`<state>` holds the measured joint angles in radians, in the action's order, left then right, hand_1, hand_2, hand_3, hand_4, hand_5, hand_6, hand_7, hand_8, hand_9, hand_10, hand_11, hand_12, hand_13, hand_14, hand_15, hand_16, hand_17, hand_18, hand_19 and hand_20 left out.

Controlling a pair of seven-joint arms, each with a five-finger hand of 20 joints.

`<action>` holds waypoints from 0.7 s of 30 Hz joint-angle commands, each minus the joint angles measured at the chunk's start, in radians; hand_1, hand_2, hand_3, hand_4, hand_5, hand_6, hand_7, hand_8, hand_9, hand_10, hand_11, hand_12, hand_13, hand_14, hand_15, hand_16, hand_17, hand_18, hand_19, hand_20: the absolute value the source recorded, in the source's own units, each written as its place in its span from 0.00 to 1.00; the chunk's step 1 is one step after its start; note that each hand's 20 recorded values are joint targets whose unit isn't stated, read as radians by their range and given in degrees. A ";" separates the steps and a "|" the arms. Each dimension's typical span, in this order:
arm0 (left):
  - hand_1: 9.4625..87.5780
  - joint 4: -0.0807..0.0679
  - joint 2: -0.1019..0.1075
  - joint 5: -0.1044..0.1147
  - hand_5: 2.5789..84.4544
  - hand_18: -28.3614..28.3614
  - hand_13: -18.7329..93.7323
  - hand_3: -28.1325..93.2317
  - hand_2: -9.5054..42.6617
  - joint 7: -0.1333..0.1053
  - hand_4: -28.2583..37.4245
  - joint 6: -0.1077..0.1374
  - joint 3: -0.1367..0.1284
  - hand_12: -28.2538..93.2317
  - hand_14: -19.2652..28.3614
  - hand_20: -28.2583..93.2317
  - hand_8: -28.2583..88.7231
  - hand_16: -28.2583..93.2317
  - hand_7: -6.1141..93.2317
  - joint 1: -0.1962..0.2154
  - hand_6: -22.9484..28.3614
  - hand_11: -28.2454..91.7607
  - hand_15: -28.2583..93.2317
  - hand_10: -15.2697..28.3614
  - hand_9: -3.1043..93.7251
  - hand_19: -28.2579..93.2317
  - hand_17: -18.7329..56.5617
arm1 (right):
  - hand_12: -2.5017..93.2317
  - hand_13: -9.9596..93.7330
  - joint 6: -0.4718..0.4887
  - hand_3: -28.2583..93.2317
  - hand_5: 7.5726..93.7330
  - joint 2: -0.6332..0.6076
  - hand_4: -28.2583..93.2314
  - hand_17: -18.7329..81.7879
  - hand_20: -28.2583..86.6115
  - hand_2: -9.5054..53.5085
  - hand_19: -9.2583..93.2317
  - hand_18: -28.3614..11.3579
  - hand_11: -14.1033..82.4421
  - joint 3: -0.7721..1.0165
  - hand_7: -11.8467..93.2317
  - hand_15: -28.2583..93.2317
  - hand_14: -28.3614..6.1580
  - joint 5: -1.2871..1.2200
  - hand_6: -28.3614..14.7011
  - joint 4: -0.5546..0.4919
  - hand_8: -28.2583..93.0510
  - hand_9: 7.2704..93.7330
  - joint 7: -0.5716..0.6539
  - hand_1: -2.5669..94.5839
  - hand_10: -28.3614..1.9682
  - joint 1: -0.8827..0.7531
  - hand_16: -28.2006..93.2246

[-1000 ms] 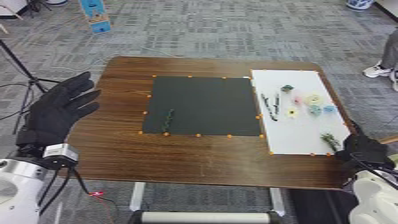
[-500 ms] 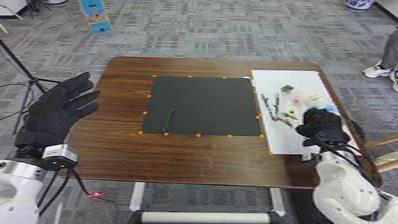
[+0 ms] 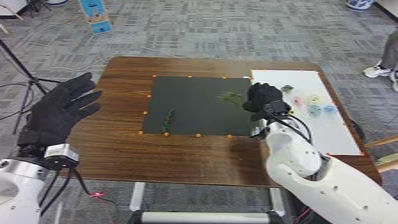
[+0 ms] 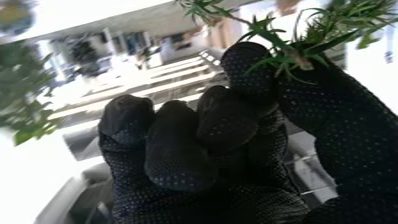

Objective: Arrange flowers

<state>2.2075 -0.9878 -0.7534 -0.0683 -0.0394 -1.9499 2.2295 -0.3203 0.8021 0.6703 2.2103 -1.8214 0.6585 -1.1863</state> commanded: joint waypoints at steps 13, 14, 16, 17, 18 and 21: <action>0.15 -0.001 0.008 0.004 0.30 0.89 0.36 0.82 0.11 -0.020 0.00 0.000 0.003 0.35 0.68 0.29 0.15 0.24 0.27 -0.004 0.51 0.42 0.43 0.60 0.28 0.57 0.09 | 0.56 0.81 0.402 0.89 0.76 0.259 0.17 0.57 0.66 0.03 1.00 0.12 0.79 -0.277 0.63 0.93 0.52 -0.138 0.70 0.227 0.47 0.83 -0.018 0.42 0.57 0.325 0.59; 0.15 -0.002 0.011 0.004 0.30 0.89 0.36 0.81 0.10 -0.026 0.00 0.002 0.001 0.35 0.68 0.29 0.15 0.24 0.27 -0.006 0.51 0.42 0.43 0.60 0.28 0.57 0.09 | 0.55 0.82 0.424 0.89 0.76 0.267 0.17 0.57 0.66 0.03 1.00 0.12 0.79 -0.278 0.63 0.93 0.51 -0.143 0.70 0.227 0.47 0.83 -0.015 0.42 0.57 0.326 0.59; 0.14 -0.007 0.016 0.000 0.30 0.89 0.36 0.81 0.08 -0.040 0.00 0.007 -0.001 0.35 0.68 0.29 0.15 0.24 0.27 -0.011 0.51 0.42 0.43 0.60 0.28 0.57 0.09 | 0.55 0.82 0.441 0.89 0.77 0.281 0.17 0.57 0.66 0.03 1.00 0.12 0.79 -0.291 0.62 0.93 0.51 -0.143 0.70 0.232 0.47 0.83 -0.014 0.42 0.57 0.333 0.58; 0.13 -0.008 0.017 0.005 0.30 0.89 0.36 0.81 0.07 -0.044 0.00 0.009 -0.003 0.35 0.67 0.29 0.15 0.24 0.27 -0.013 0.51 0.42 0.43 0.60 0.28 0.57 0.09 | 0.55 0.82 0.453 0.89 0.77 0.290 0.17 0.57 0.66 0.03 1.00 0.12 0.79 -0.289 0.62 0.93 0.51 -0.151 0.70 0.232 0.47 0.83 -0.013 0.42 0.57 0.334 0.58; 0.13 -0.005 0.016 0.005 0.30 0.89 0.35 0.81 0.06 -0.049 0.00 0.020 -0.006 0.35 0.67 0.29 0.15 0.24 0.27 -0.009 0.51 0.42 0.43 0.59 0.27 0.57 0.09 | 0.54 0.82 0.474 0.89 0.77 0.301 0.17 0.57 0.66 0.03 1.00 0.11 0.79 -0.285 0.61 0.93 0.51 -0.157 0.70 0.233 0.47 0.84 -0.011 0.42 0.57 0.333 0.58; 0.13 -0.009 0.017 0.003 0.30 0.89 0.35 0.81 0.04 -0.048 0.00 0.016 -0.007 0.35 0.67 0.29 0.15 0.25 0.27 -0.017 0.51 0.41 0.42 0.59 0.27 0.57 0.09 | 0.53 0.83 0.488 0.89 0.81 0.325 0.17 0.58 0.66 0.04 1.00 0.11 0.78 -0.292 0.57 0.92 0.52 -0.171 0.71 0.242 0.48 0.85 0.003 0.42 0.57 0.338 0.58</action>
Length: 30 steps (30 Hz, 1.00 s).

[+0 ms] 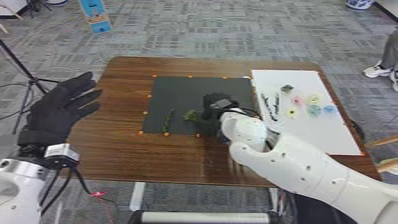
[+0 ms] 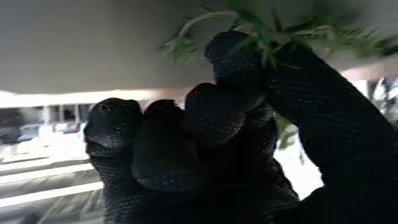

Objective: Arrange flowers

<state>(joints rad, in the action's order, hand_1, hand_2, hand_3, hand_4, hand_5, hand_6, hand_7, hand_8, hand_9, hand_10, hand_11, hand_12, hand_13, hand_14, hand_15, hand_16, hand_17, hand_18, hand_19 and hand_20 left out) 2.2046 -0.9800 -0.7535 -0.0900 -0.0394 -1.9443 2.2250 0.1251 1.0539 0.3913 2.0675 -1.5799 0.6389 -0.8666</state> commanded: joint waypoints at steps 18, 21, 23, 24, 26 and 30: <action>0.13 -0.013 0.009 0.005 0.30 0.89 0.35 0.81 0.07 -0.006 0.00 0.003 0.014 0.36 0.67 0.29 0.15 0.25 0.27 -0.024 0.50 0.41 0.42 0.59 0.27 0.56 0.09 | 0.53 0.85 -0.010 0.90 0.85 0.124 0.14 0.61 0.67 0.15 1.00 0.11 0.76 -0.027 0.51 0.91 0.54 0.028 0.72 0.122 0.47 0.88 0.084 0.39 0.60 0.035 0.58; 0.13 -0.011 0.010 0.005 0.30 0.89 0.35 0.81 0.08 -0.005 0.00 0.004 0.009 0.36 0.67 0.29 0.15 0.25 0.27 -0.021 0.51 0.42 0.42 0.59 0.27 0.57 0.09 | 0.53 0.85 0.003 0.90 0.86 0.121 0.15 0.61 0.67 0.15 1.00 0.11 0.76 -0.022 0.50 0.91 0.54 0.024 0.71 0.112 0.46 0.88 0.091 0.39 0.60 0.035 0.58; 0.13 -0.010 0.010 0.005 0.30 0.89 0.35 0.81 0.08 -0.006 0.00 0.005 0.007 0.36 0.67 0.29 0.15 0.25 0.27 -0.018 0.51 0.42 0.42 0.59 0.27 0.56 0.09 | 0.53 0.86 0.007 0.90 0.87 0.119 0.15 0.61 0.67 0.15 1.00 0.11 0.76 -0.017 0.50 0.91 0.54 0.022 0.71 0.103 0.47 0.88 0.087 0.39 0.60 0.032 0.58; 0.13 -0.011 0.010 0.006 0.30 0.89 0.35 0.81 0.08 -0.002 0.00 0.005 0.008 0.36 0.67 0.29 0.15 0.25 0.27 -0.021 0.51 0.41 0.42 0.59 0.27 0.56 0.09 | 0.53 0.86 0.015 0.90 0.87 0.118 0.15 0.61 0.67 0.15 1.00 0.11 0.76 -0.011 0.50 0.91 0.54 0.021 0.71 0.097 0.47 0.88 0.084 0.39 0.60 0.027 0.58; 0.13 -0.012 0.011 0.005 0.30 0.89 0.35 0.81 0.08 -0.002 0.00 0.001 0.009 0.36 0.67 0.29 0.15 0.25 0.27 -0.022 0.51 0.41 0.42 0.59 0.27 0.56 0.09 | 0.53 0.86 0.024 0.91 0.88 0.118 0.16 0.61 0.67 0.15 1.00 0.11 0.76 -0.003 0.49 0.91 0.54 0.013 0.72 0.091 0.47 0.89 0.074 0.39 0.61 0.021 0.58; 0.13 -0.013 0.011 0.006 0.30 0.89 0.35 0.81 0.08 0.000 0.00 -0.002 0.011 0.36 0.67 0.29 0.15 0.25 0.27 -0.026 0.51 0.42 0.42 0.59 0.27 0.57 0.09 | 0.53 0.86 0.055 0.90 0.89 0.116 0.13 0.62 0.68 0.10 1.00 0.12 0.76 0.009 0.48 0.91 0.56 0.009 0.72 0.077 0.43 0.89 0.071 0.39 0.62 0.016 0.58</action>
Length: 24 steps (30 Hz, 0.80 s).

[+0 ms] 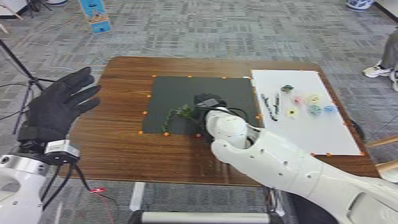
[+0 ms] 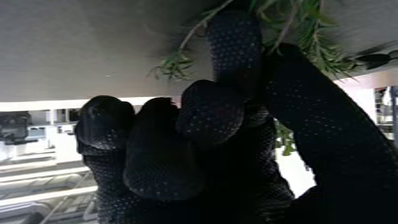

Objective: Arrange flowers

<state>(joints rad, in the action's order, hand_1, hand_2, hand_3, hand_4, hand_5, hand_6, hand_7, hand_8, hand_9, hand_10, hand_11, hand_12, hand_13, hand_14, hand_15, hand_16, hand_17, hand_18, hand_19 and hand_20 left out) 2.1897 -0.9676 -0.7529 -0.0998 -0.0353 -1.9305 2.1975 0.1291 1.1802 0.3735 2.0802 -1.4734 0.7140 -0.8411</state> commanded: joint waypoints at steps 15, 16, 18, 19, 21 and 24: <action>0.12 0.004 -0.008 0.005 0.30 0.89 0.36 0.82 0.08 0.014 0.00 -0.005 -0.007 0.35 0.68 0.29 0.15 0.25 0.27 0.010 0.51 0.42 0.43 0.60 0.28 0.56 0.09 | 0.53 0.85 0.109 0.83 0.87 -0.044 0.03 0.60 0.66 0.14 1.00 0.11 0.74 0.142 0.43 0.91 0.54 -0.077 0.65 -0.124 0.18 0.87 -0.041 0.18 0.59 -0.101 0.59; 0.12 0.006 -0.011 0.006 0.30 0.89 0.36 0.81 0.08 0.015 0.00 -0.005 -0.009 0.35 0.67 0.29 0.15 0.25 0.27 0.015 0.51 0.42 0.43 0.60 0.28 0.57 0.09 | 0.53 0.85 0.102 0.82 0.86 -0.049 0.03 0.60 0.65 0.16 1.00 0.11 0.74 0.157 0.41 0.90 0.54 -0.070 0.64 -0.138 0.17 0.86 -0.044 0.17 0.59 -0.113 0.59; 0.12 0.009 -0.015 0.006 0.30 0.89 0.36 0.81 0.08 0.016 0.00 -0.003 -0.013 0.35 0.67 0.29 0.15 0.25 0.27 0.022 0.51 0.42 0.43 0.60 0.28 0.57 0.09 | 0.53 0.85 0.077 0.82 0.83 -0.061 0.03 0.60 0.65 0.17 1.00 0.11 0.74 0.176 0.38 0.90 0.54 -0.052 0.62 -0.167 0.17 0.86 -0.048 0.16 0.59 -0.128 0.59; 0.13 0.007 -0.015 0.005 0.30 0.89 0.36 0.81 0.08 0.013 0.00 -0.003 -0.012 0.35 0.68 0.29 0.15 0.25 0.27 0.020 0.51 0.42 0.43 0.60 0.28 0.57 0.09 | 0.52 0.85 0.062 0.82 0.82 -0.068 0.03 0.60 0.65 0.18 1.00 0.11 0.74 0.183 0.37 0.90 0.55 -0.050 0.61 -0.182 0.17 0.86 -0.047 0.16 0.59 -0.129 0.58; 0.12 0.008 -0.014 0.007 0.30 0.89 0.36 0.82 0.08 0.015 0.00 -0.005 -0.014 0.35 0.68 0.29 0.15 0.25 0.27 0.021 0.51 0.42 0.43 0.60 0.28 0.57 0.09 | 0.52 0.85 0.054 0.81 0.80 -0.076 0.03 0.61 0.65 0.19 1.00 0.11 0.74 0.214 0.35 0.90 0.55 -0.054 0.60 -0.214 0.17 0.87 -0.038 0.16 0.59 -0.143 0.58; 0.13 0.007 -0.012 0.006 0.30 0.89 0.36 0.81 0.08 0.017 0.00 -0.004 -0.015 0.35 0.67 0.29 0.15 0.25 0.27 0.017 0.51 0.42 0.43 0.60 0.28 0.57 0.09 | 0.50 0.86 0.041 0.80 0.78 -0.087 0.04 0.63 0.66 0.20 1.00 0.11 0.72 0.272 0.32 0.89 0.57 -0.059 0.59 -0.261 0.17 0.88 -0.032 0.14 0.60 -0.167 0.58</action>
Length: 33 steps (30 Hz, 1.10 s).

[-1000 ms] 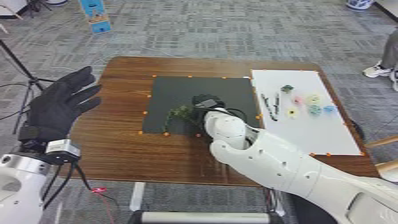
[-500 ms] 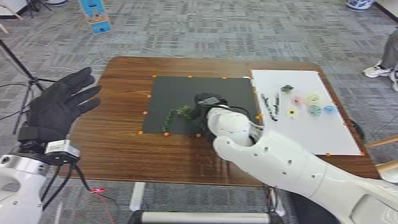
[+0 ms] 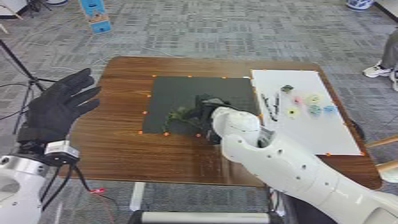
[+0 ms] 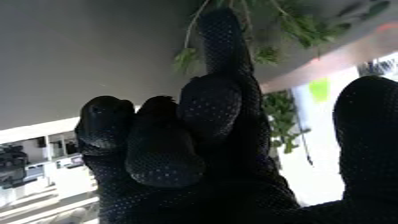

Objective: Arrange flowers

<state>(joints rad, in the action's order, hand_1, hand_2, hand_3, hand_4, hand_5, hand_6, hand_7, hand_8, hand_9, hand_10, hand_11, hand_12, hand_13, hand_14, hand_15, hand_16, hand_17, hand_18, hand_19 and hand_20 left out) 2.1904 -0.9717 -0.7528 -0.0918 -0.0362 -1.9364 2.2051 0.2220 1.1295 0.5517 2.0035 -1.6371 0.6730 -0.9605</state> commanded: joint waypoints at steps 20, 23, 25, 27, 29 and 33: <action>0.19 0.061 -0.053 -0.016 0.23 0.90 0.29 0.72 0.03 -0.034 0.00 0.128 -0.153 0.36 0.66 0.29 0.16 0.26 0.25 0.162 0.49 0.37 0.34 0.56 0.21 0.55 0.08 | 0.40 0.49 -0.552 0.89 0.33 -0.291 0.01 0.39 0.65 0.01 0.81 0.16 0.58 0.435 0.27 0.83 0.38 -0.014 0.52 -0.203 0.17 0.38 -0.234 0.27 0.39 -0.406 0.47; 0.30 0.052 -0.050 -0.015 0.17 0.92 0.26 0.57 0.05 -0.001 0.00 0.158 -0.205 0.38 0.65 0.28 0.17 0.30 0.21 0.198 0.50 0.30 0.25 0.54 0.16 0.53 0.05 | 0.39 0.45 -0.592 0.85 0.32 -0.349 0.00 0.37 0.65 0.00 0.80 0.16 0.54 0.491 0.25 0.81 0.38 0.041 0.45 -0.244 0.18 0.34 -0.152 0.25 0.37 -0.482 0.45; 0.34 0.037 -0.052 -0.009 0.15 0.93 0.24 0.53 0.05 0.015 0.00 0.156 -0.232 0.39 0.65 0.27 0.18 0.31 0.20 0.221 0.51 0.26 0.22 0.54 0.14 0.53 0.04 | 0.38 0.43 -0.567 0.77 0.32 -0.375 0.00 0.37 0.66 0.00 0.80 0.15 0.53 0.535 0.23 0.80 0.37 0.077 0.42 -0.270 0.18 0.33 -0.112 0.29 0.35 -0.533 0.45; 0.33 0.022 -0.049 0.000 0.14 0.93 0.24 0.55 0.02 0.002 0.00 0.162 -0.234 0.40 0.65 0.27 0.18 0.31 0.19 0.233 0.52 0.25 0.21 0.53 0.14 0.53 0.04 | 0.38 0.43 -0.575 0.69 0.32 -0.391 0.00 0.36 0.66 0.00 0.79 0.14 0.50 0.558 0.22 0.80 0.37 0.083 0.39 -0.283 0.18 0.33 -0.086 0.33 0.34 -0.566 0.44; 0.30 0.018 -0.053 0.003 0.16 0.92 0.25 0.60 0.00 -0.009 0.00 0.150 -0.230 0.41 0.65 0.27 0.18 0.31 0.21 0.237 0.51 0.26 0.22 0.54 0.15 0.53 0.04 | 0.37 0.43 -0.551 0.70 0.33 -0.399 0.00 0.36 0.66 0.00 0.79 0.14 0.50 0.573 0.21 0.79 0.36 0.109 0.38 -0.287 0.19 0.34 -0.053 0.31 0.34 -0.591 0.44; 0.27 0.013 -0.046 0.014 0.19 0.90 0.28 0.64 0.00 -0.027 0.00 0.104 -0.197 0.41 0.64 0.28 0.17 0.31 0.23 0.213 0.49 0.30 0.24 0.54 0.18 0.54 0.05 | 0.38 0.45 -0.525 0.78 0.37 -0.393 0.00 0.37 0.66 0.00 0.80 0.14 0.52 0.550 0.22 0.80 0.35 0.126 0.37 -0.273 0.19 0.37 -0.003 0.24 0.34 -0.580 0.44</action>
<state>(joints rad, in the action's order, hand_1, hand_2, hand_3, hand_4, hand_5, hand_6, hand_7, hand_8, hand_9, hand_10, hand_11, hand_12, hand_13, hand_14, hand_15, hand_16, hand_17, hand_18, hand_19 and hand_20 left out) 2.2206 -1.0156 -0.7564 -0.0970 0.1168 -2.1788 2.4309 -0.3418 0.7439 1.1246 2.1071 -1.9201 0.6069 -1.5240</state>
